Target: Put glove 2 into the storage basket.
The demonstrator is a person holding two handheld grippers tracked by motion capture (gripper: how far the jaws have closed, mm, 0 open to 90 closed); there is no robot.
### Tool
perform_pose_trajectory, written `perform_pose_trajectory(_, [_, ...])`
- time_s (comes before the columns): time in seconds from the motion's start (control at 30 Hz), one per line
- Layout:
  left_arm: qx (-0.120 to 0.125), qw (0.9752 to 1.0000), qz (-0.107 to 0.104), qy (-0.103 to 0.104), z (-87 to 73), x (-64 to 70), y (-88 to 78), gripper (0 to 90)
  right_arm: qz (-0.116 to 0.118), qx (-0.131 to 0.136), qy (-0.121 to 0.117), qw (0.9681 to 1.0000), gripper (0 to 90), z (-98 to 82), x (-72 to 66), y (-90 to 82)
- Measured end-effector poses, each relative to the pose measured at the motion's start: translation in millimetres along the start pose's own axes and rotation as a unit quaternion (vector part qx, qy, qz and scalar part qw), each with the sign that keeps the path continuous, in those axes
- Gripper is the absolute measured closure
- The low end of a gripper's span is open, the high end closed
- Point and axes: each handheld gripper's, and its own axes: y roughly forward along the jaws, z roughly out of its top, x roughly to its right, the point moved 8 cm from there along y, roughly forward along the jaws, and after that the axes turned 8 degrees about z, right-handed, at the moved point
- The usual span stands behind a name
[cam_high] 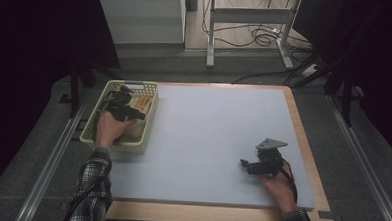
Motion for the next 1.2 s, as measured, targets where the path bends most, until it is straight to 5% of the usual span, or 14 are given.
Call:
perform_pose_trajectory(0.13, [0.018,0.999,0.035,-0.019,0.6,-20.4,-11.5,39.8,0.0,0.0,0.0,1.0,13.6,0.0,0.0,0.0])
perform_pose_trajectory(0.27, [-0.008,0.9975,0.069,-0.012,-7.7,-34.6,-0.1,62.0,0.0,0.001,0.001,1.0,13.6,0.1,0.0,0.2])
perform_pose_trajectory(0.4, [-0.036,0.997,0.068,-0.007,-13.9,-33.3,19.6,72.3,0.0,0.001,0.0,1.0,13.6,0.1,0.0,0.2])
perform_pose_trajectory(0.7, [-0.049,0.9981,0.036,0.0,-15.4,-14.7,33.9,77.3,0.0,0.0,0.0,1.0,13.6,0.0,0.1,0.1])
perform_pose_trajectory(1.2, [0.01,0.9977,0.058,-0.034,-13.0,-42.5,5.8,49.7,0.0,0.0,0.0,1.0,13.6,0.0,0.0,0.1])
